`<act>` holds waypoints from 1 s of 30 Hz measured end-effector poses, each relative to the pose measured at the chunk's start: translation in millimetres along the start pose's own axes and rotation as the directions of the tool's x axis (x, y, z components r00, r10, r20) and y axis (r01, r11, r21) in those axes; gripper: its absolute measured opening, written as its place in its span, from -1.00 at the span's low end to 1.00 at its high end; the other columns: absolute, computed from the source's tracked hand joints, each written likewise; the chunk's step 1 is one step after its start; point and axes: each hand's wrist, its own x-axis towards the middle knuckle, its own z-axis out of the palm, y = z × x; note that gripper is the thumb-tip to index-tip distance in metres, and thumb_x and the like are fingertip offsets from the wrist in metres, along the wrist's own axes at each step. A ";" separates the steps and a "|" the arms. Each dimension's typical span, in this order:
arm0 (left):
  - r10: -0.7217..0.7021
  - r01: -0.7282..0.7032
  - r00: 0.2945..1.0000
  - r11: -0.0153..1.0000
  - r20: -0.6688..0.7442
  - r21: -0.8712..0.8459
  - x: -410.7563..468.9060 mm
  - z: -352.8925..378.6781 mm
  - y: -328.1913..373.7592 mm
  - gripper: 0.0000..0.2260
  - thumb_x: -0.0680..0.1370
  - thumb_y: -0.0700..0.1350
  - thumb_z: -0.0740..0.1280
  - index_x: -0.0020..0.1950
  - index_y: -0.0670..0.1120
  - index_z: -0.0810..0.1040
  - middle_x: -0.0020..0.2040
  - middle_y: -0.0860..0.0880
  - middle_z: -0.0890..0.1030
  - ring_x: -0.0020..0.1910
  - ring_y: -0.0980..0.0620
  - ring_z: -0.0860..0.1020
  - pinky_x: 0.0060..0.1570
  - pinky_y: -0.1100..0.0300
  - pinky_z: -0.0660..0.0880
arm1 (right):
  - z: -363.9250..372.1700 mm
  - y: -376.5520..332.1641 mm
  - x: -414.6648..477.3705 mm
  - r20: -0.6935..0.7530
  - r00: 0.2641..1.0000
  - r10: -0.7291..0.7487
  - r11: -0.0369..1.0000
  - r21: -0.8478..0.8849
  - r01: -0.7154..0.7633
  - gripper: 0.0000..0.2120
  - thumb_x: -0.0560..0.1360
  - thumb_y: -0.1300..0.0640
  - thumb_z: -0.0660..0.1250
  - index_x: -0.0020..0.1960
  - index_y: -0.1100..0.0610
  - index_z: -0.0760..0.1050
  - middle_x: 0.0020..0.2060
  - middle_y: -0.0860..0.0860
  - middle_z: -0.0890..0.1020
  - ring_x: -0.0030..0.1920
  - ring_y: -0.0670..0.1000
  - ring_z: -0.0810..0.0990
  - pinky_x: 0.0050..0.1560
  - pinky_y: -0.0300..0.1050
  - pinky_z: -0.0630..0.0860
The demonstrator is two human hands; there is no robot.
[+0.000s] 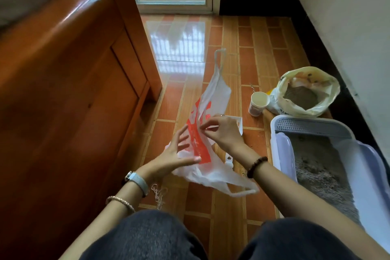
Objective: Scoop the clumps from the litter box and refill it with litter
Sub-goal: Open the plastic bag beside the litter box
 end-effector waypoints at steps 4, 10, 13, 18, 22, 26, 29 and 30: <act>-0.011 0.015 0.977 1.000 -0.212 0.017 22.3 -0.1 20.0 -0.35 0.47 0.28 0.29 0.47 0.10 0.14 0.43 -0.01 0.33 0.17 0.23 0.44 0.10 0.25 0.42 | -5.6 1.2 1.0 0.063 0.994 0.094 0.992 0.077 -0.099 -0.84 0.35 0.40 0.45 -0.14 0.20 0.63 -0.24 0.02 0.68 -0.20 -0.08 0.67 -0.05 -0.19 0.63; 0.170 -0.017 0.864 0.951 -0.474 0.309 65.3 0.2 31.1 -0.52 0.53 0.09 0.38 0.38 -0.04 0.36 0.28 0.02 0.40 0.21 0.11 0.40 0.17 0.23 0.35 | -9.8 6.8 -8.1 0.238 0.961 0.141 0.970 0.159 -0.182 -0.72 0.37 0.38 0.45 -0.08 0.12 0.43 -0.19 0.08 0.59 -0.15 0.12 0.66 -0.06 -0.02 0.64; 0.214 0.031 0.790 0.922 -0.574 0.386 74.5 -0.2 31.6 -0.74 0.56 0.00 0.35 0.18 -0.09 0.54 0.15 -0.04 0.55 0.12 0.05 0.50 0.11 0.16 0.45 | -12.9 11.3 -11.0 0.250 0.948 0.195 0.959 0.156 -0.238 -0.72 0.38 0.33 0.48 -0.05 0.13 0.43 -0.16 0.10 0.59 -0.13 0.10 0.67 -0.05 0.00 0.64; 0.193 0.098 0.738 0.917 -0.647 0.386 75.8 -5.4 29.3 -0.78 0.62 0.03 0.23 -0.06 -0.06 0.57 -0.18 0.01 0.63 -0.23 0.02 0.59 -0.25 0.02 0.59 | -27.8 12.5 -11.7 0.025 0.950 0.311 0.947 -0.093 -0.308 -0.78 0.44 0.13 0.45 -0.04 0.14 0.42 -0.17 0.05 0.57 -0.15 0.07 0.57 -0.12 -0.09 0.55; 0.334 0.092 0.756 0.798 -0.563 0.596 80.3 -0.4 46.4 -0.81 0.63 -0.06 0.24 -0.12 -0.11 0.53 -0.24 0.01 0.53 -0.30 0.03 0.48 -0.37 0.20 0.31 | -36.1 -17.1 -7.3 -0.127 0.987 -0.098 0.980 -0.184 0.073 -0.88 0.43 0.31 0.37 -0.08 0.18 0.45 -0.19 0.04 0.55 -0.15 0.02 0.55 -0.10 -0.18 0.53; 0.334 0.045 0.796 0.800 -0.505 0.599 91.0 8.9 54.5 -0.79 0.64 -0.11 0.20 -0.02 -0.14 0.60 -0.13 -0.05 0.61 -0.16 -0.04 0.56 -0.19 0.07 0.49 | -31.2 -34.6 2.2 -0.060 0.938 -0.341 0.888 -0.348 0.301 -0.67 0.43 0.50 0.26 0.10 0.22 0.52 0.08 0.11 0.58 0.16 0.01 0.53 0.22 -0.32 0.40; 0.274 -0.026 0.815 0.897 -0.510 0.441 88.6 16.1 52.9 -0.79 0.65 -0.16 0.18 -0.04 -0.14 0.60 -0.11 -0.03 0.65 -0.13 0.00 0.59 -0.06 0.09 0.51 | -27.5 -14.9 12.9 0.057 0.992 -0.109 0.883 -0.452 0.123 -0.49 0.48 0.43 0.28 0.41 0.22 0.34 0.45 0.15 0.31 0.50 0.09 0.20 0.44 -0.25 0.10; 0.244 -0.038 0.824 0.925 -0.511 0.379 86.6 18.7 51.7 -0.78 0.65 -0.18 0.17 -0.06 -0.15 0.59 -0.14 -0.03 0.65 -0.15 0.01 0.58 -0.07 0.10 0.49 | -26.5 -6.1 14.2 0.091 0.996 -0.018 0.882 -0.468 0.059 -0.48 0.51 0.36 0.30 0.45 0.23 0.29 0.48 0.16 0.24 0.53 0.11 0.12 0.47 -0.18 0.07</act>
